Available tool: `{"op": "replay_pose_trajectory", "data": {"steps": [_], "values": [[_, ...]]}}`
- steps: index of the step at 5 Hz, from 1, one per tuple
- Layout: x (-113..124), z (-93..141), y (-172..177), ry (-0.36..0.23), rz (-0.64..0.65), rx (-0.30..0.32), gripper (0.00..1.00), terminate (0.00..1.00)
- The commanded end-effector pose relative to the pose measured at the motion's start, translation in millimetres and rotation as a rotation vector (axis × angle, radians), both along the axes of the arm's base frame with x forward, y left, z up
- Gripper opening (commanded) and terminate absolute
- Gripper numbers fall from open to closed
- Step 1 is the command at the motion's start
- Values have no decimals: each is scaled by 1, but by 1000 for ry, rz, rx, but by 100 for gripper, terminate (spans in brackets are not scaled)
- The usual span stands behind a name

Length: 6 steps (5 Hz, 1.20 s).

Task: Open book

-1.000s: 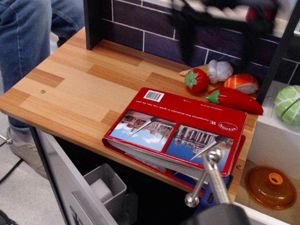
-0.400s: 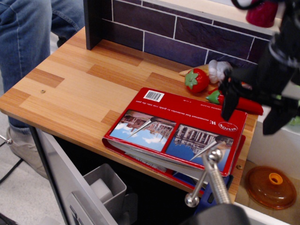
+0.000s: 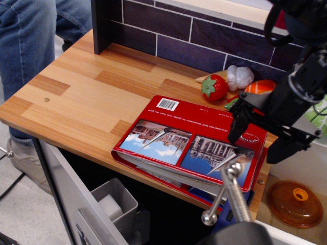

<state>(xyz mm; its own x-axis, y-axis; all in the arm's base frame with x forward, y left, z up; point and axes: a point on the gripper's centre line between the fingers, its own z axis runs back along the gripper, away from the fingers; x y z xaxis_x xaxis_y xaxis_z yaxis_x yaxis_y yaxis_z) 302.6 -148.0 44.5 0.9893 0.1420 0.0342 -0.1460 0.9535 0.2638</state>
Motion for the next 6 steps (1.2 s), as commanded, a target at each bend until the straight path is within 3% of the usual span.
{"op": "replay_pose_trajectory", "data": {"steps": [1,2,4,5,6], "values": [[-7,13,21,-47,17,19,100,0],[-15,23,35,-101,3,56,100,0],[-30,89,79,-268,18,116,100,0],[-36,120,107,-323,127,140,100,0],[-30,137,146,-355,376,192,100,0]]}}
